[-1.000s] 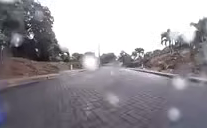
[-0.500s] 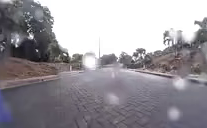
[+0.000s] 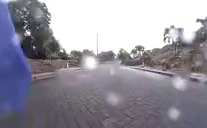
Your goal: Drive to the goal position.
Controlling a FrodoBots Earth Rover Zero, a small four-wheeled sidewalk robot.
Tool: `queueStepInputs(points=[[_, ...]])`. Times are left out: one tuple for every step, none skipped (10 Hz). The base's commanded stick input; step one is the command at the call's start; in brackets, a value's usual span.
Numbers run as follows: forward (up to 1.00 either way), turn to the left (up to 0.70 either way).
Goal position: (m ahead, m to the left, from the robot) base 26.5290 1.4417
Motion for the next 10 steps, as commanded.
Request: queueStepInputs(points=[[1.0,0.0],[1.0,0.0],[1.0,0.0],[1.0,0.0],[1.0,0.0],[1.0,0.0],[1.0,0.0],[1.0,0.0],[1.0,0.0],[1.0,0.0]])
